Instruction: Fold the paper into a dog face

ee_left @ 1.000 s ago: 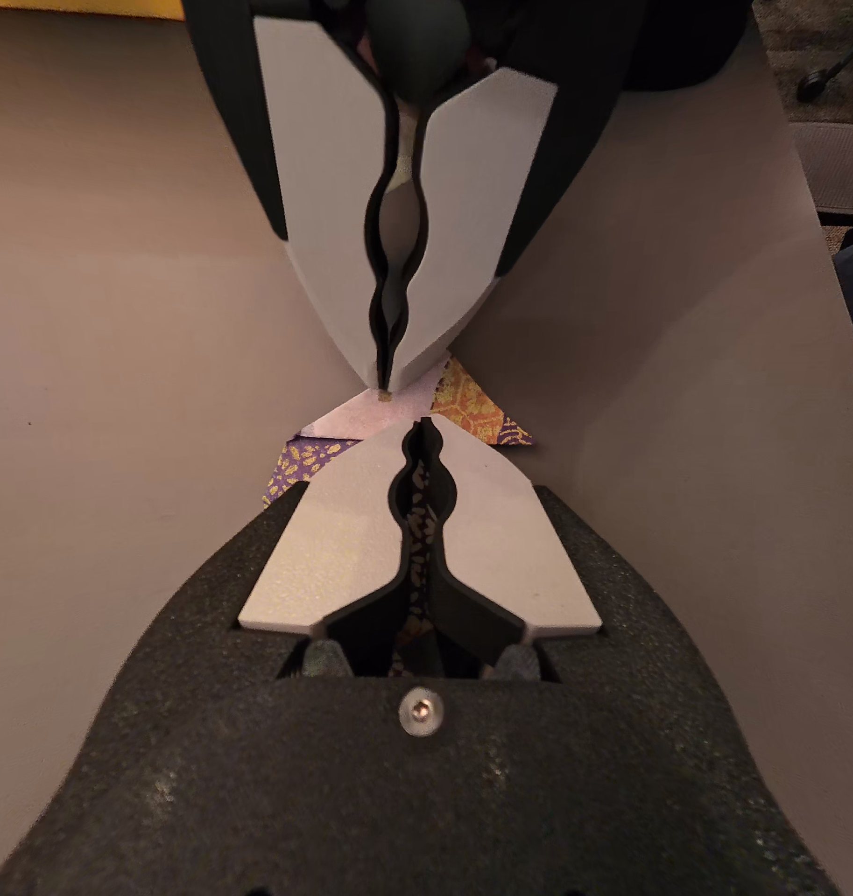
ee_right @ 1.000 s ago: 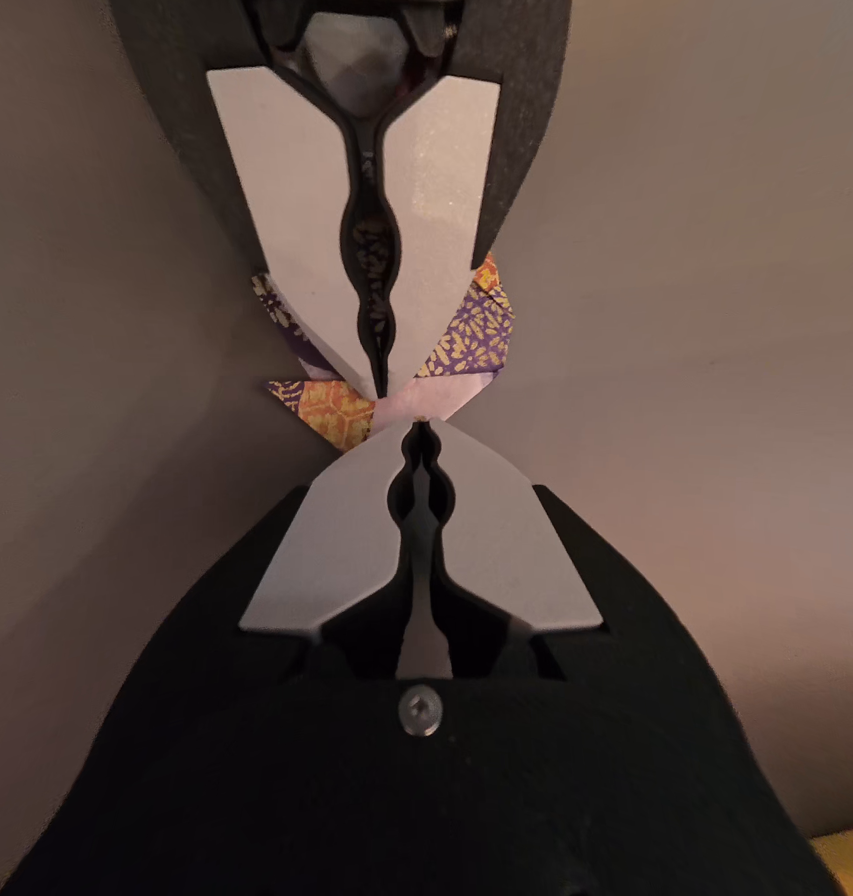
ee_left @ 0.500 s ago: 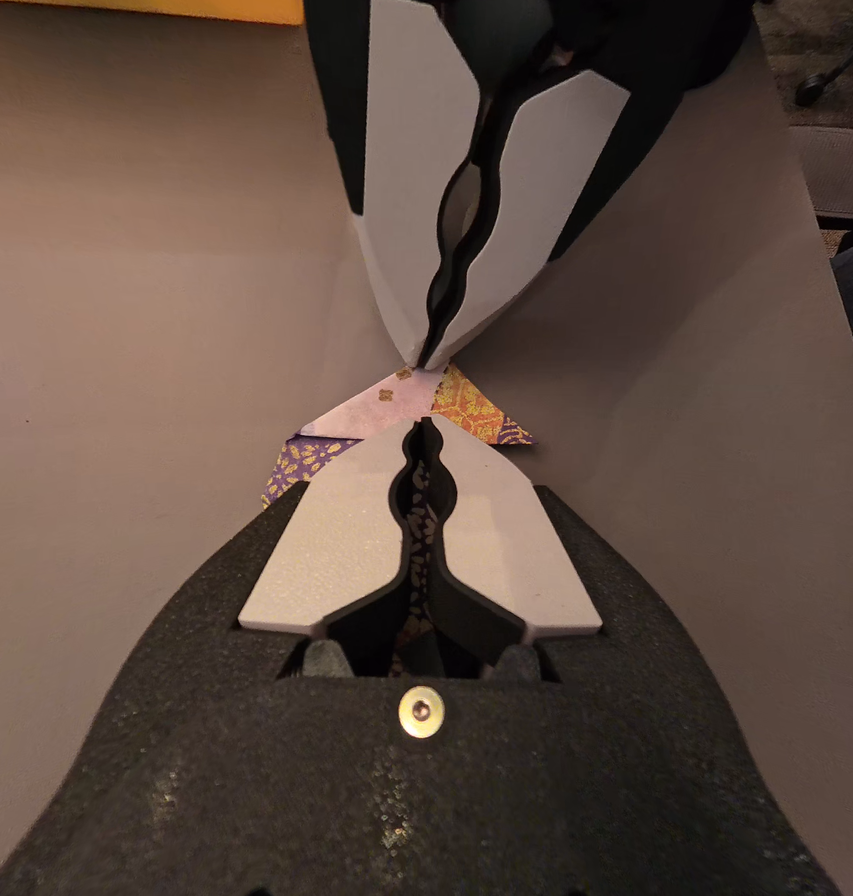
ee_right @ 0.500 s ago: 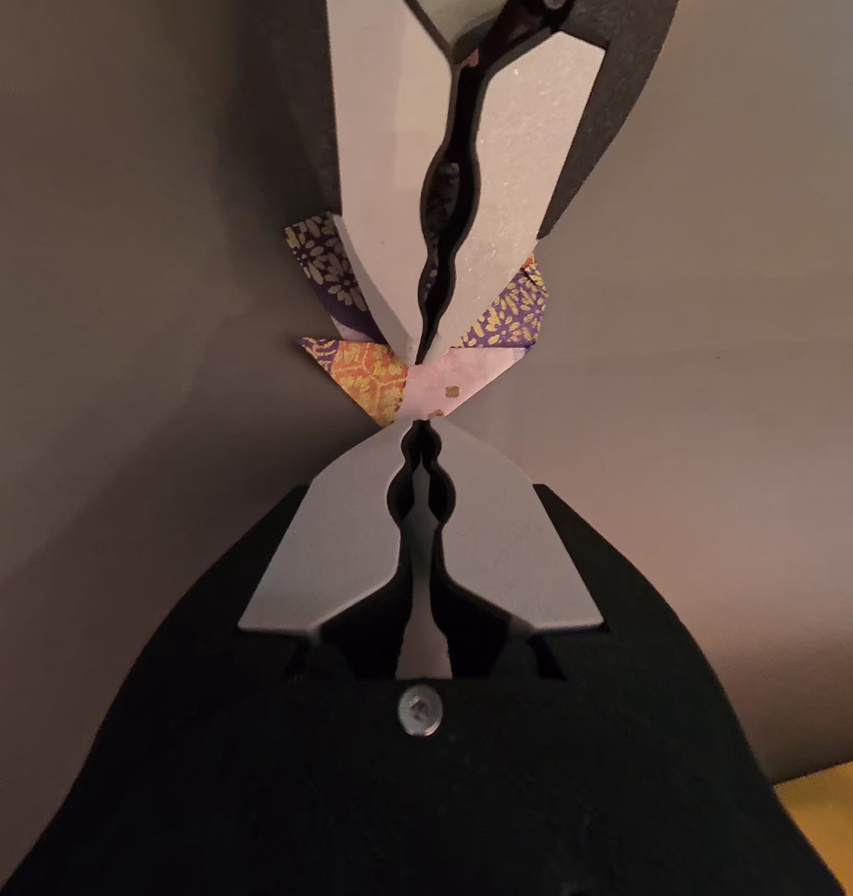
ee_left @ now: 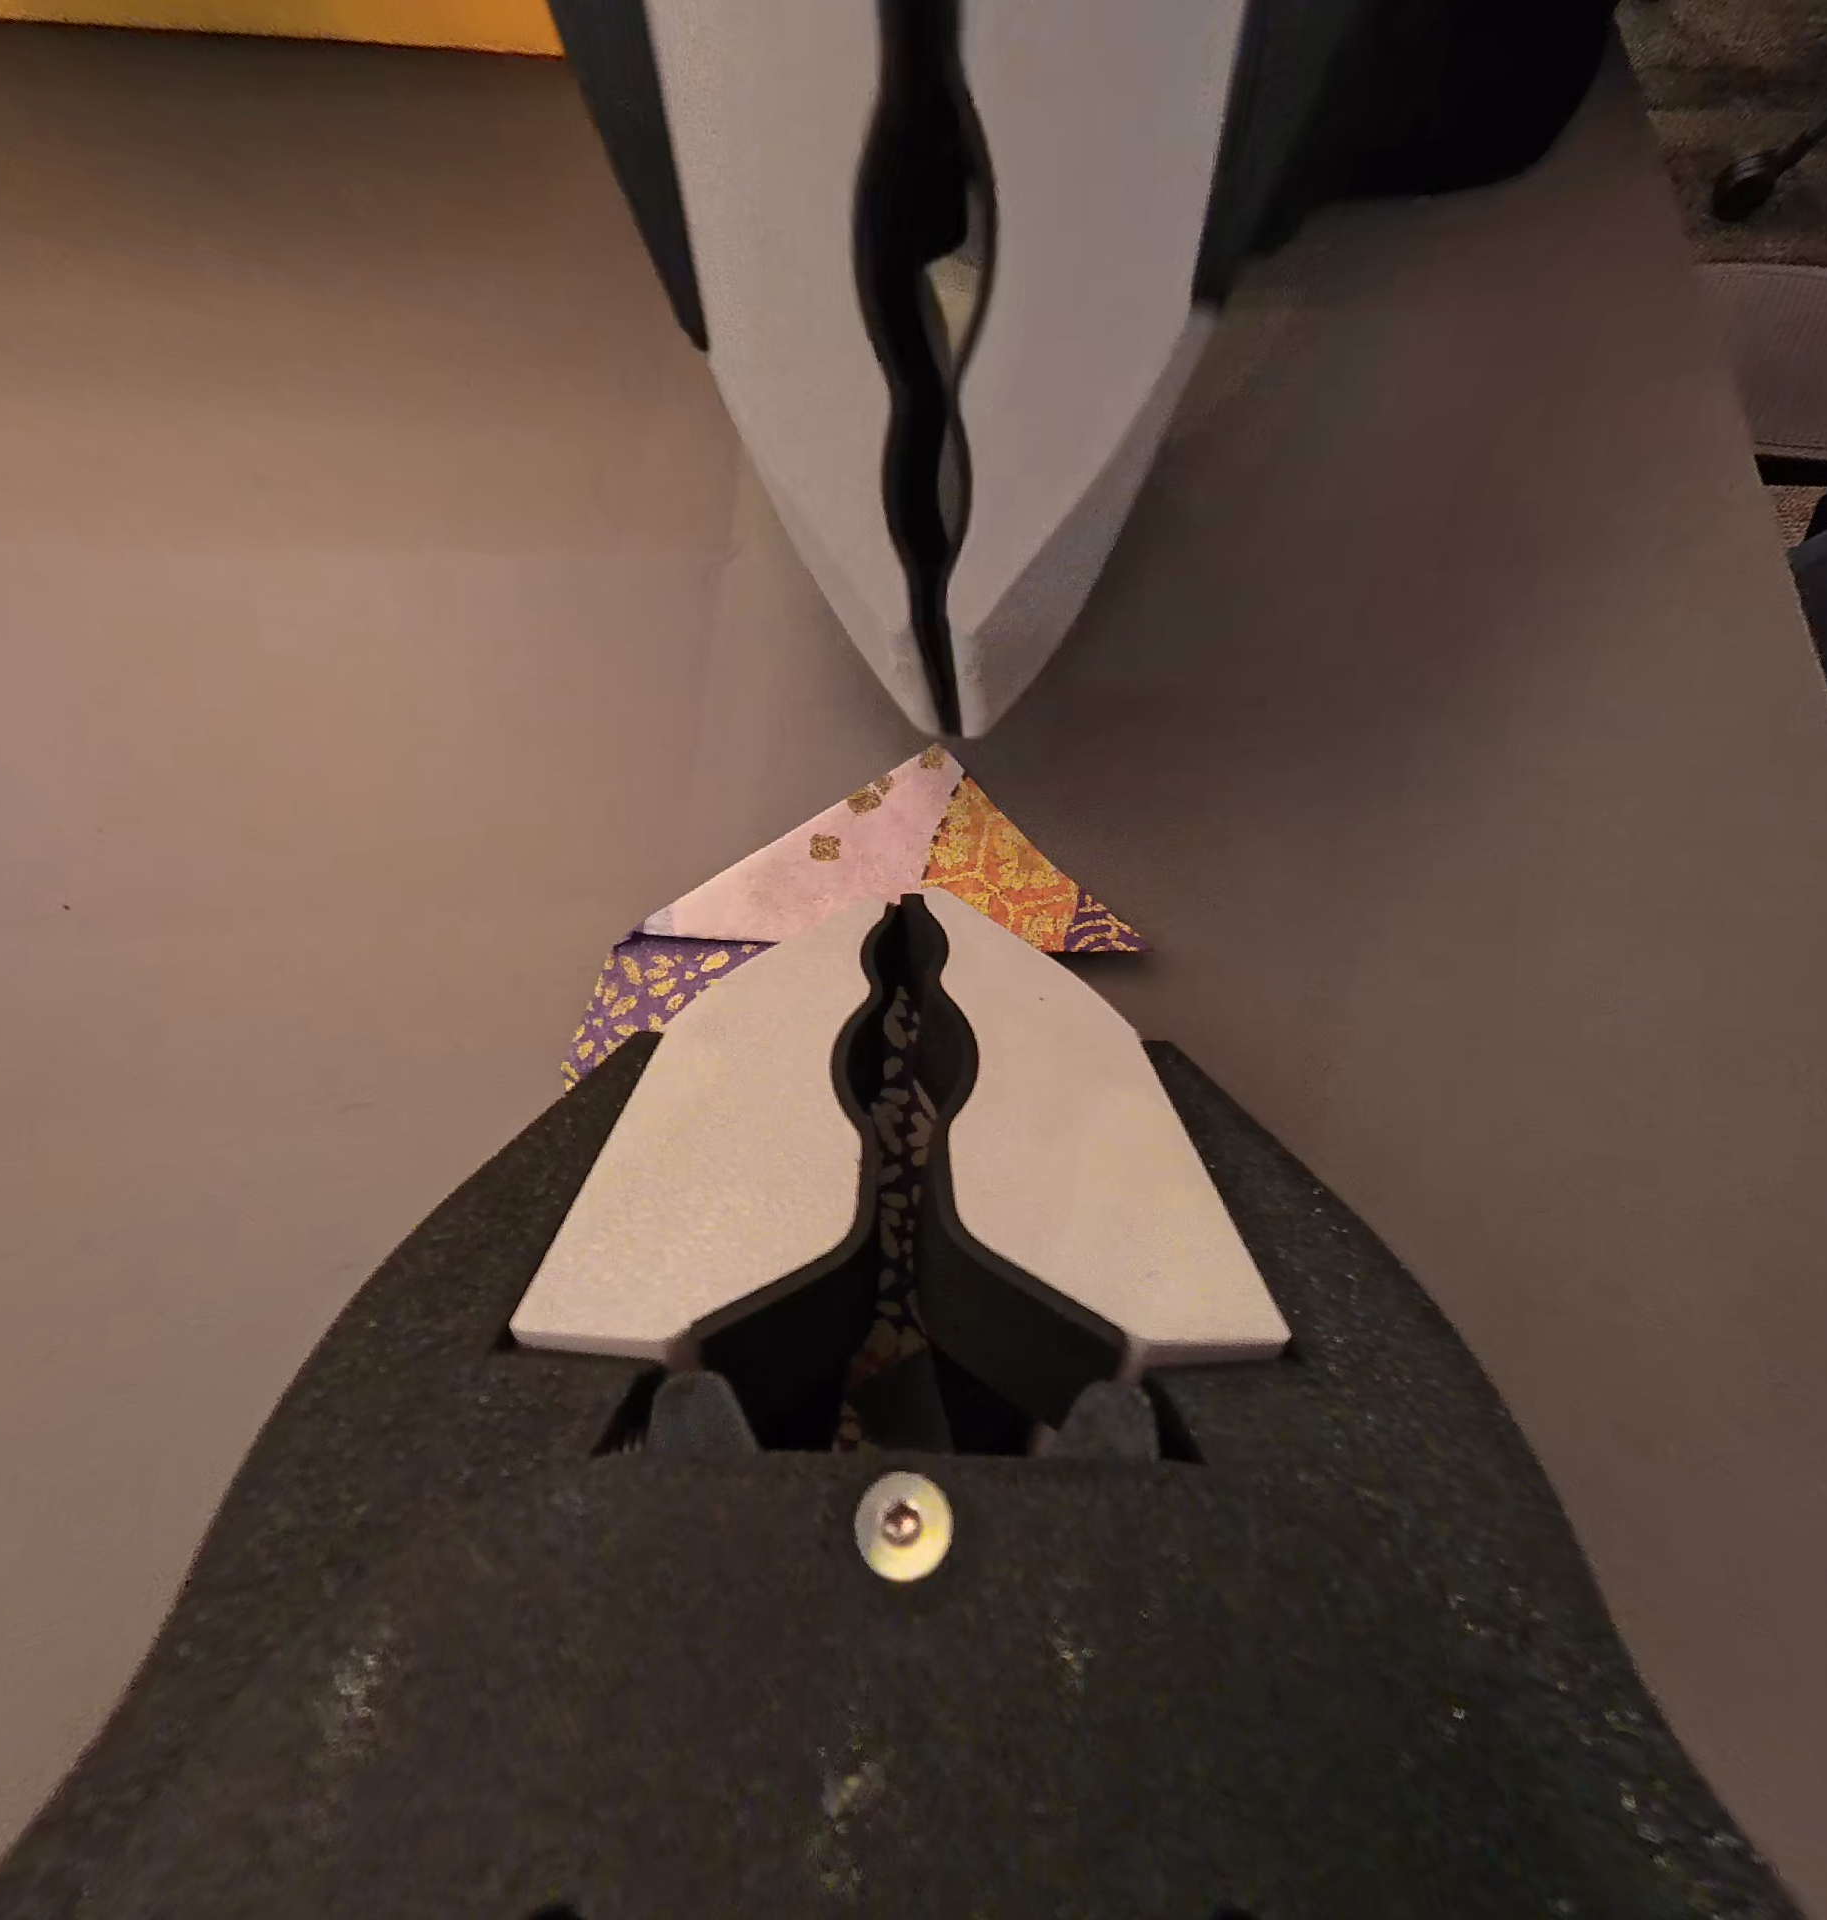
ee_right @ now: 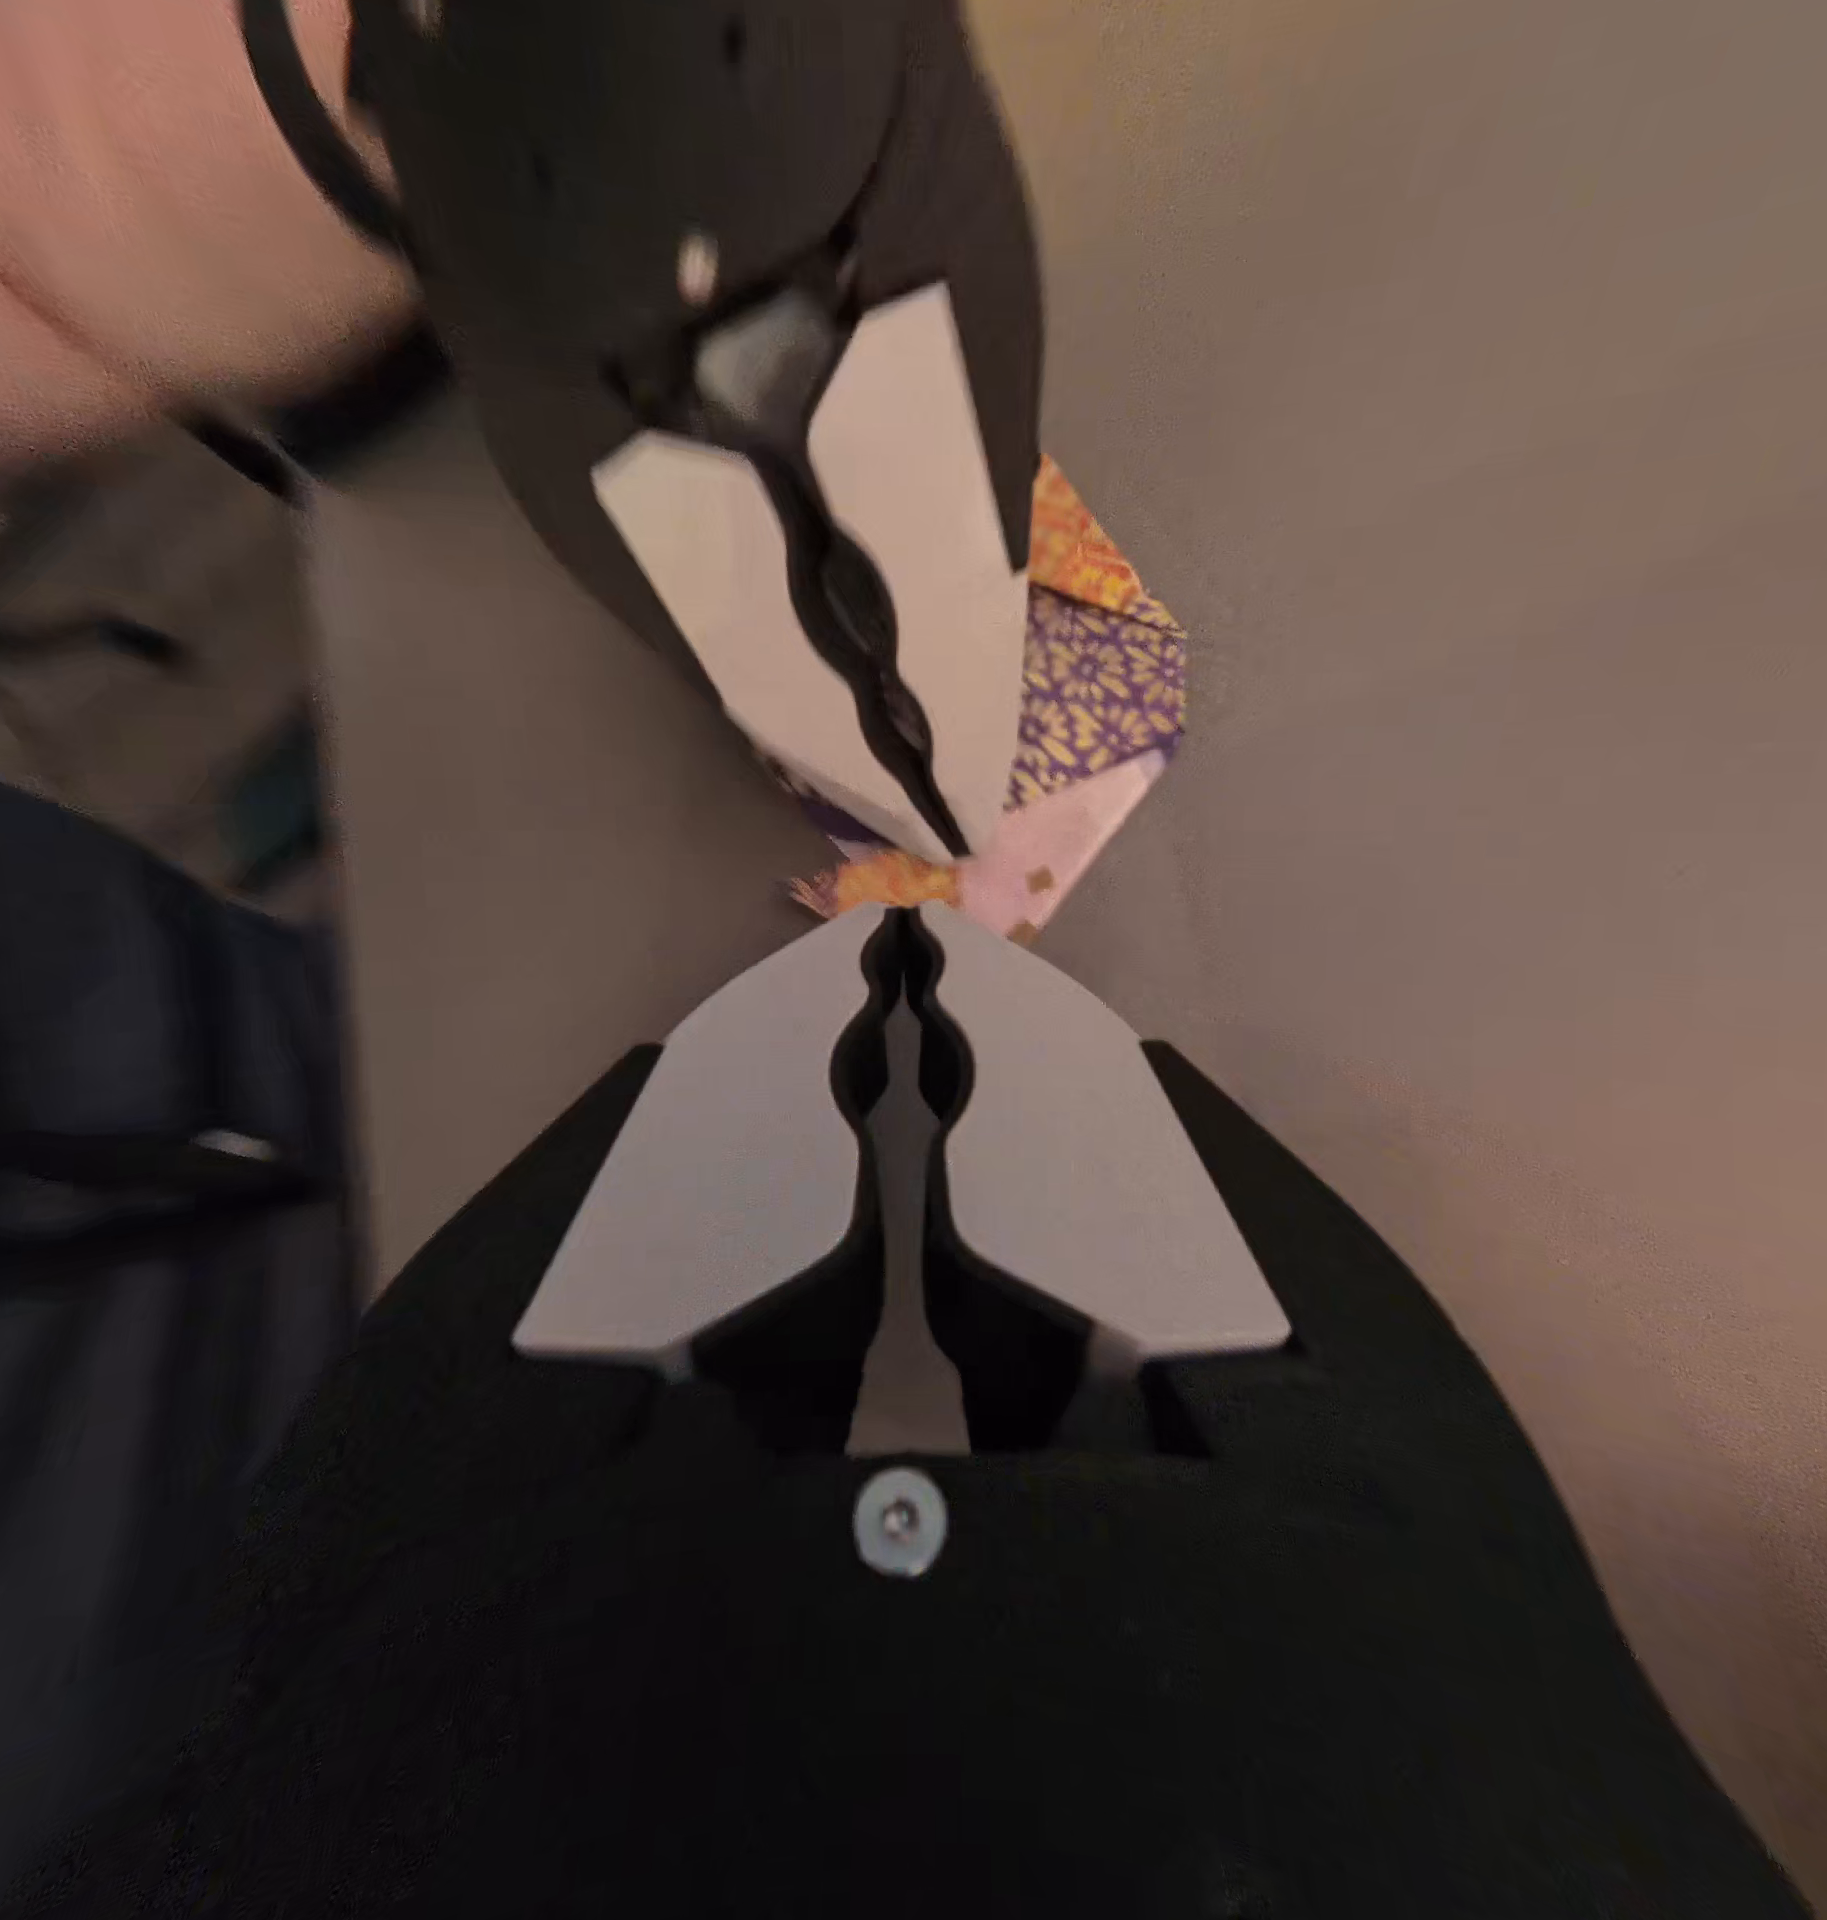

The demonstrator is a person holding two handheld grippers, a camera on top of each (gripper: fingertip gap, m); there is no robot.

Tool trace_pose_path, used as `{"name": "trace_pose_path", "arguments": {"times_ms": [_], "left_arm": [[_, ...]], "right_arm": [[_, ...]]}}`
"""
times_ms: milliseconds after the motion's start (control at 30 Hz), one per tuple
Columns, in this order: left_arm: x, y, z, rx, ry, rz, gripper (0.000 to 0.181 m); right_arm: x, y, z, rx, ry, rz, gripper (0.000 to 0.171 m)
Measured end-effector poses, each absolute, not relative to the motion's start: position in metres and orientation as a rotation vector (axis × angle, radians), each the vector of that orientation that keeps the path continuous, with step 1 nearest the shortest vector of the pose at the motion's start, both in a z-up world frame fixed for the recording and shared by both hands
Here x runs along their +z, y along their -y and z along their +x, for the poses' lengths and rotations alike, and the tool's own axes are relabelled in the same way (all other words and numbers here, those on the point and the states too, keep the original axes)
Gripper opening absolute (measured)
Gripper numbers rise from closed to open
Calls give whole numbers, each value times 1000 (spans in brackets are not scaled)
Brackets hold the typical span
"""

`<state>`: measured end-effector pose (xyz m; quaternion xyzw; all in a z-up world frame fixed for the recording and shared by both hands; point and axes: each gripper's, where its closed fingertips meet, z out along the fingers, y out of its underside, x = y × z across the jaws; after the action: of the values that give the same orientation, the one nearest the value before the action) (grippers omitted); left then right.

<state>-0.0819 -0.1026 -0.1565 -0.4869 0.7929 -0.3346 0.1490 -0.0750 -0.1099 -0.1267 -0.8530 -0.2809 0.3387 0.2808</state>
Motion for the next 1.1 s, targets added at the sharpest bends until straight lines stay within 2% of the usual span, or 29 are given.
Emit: {"name": "trace_pose_path", "arguments": {"times_ms": [67,167,333,1100], "left_arm": [[-156,103,-82,-958,-2282,-1395,0],[-157,103,-82,-942,-2296,-1383,0],[-157,103,-82,-929,-2306,-1365,1],[-157,103,-82,-882,-2334,-1311,1]], "right_arm": [[-124,108,-77,1121,586,-2375,1],[-147,110,-73,1195,487,-2557,1],[-155,114,-78,1349,370,-2635,1],[-155,52,-78,1335,166,-2555,1]]}}
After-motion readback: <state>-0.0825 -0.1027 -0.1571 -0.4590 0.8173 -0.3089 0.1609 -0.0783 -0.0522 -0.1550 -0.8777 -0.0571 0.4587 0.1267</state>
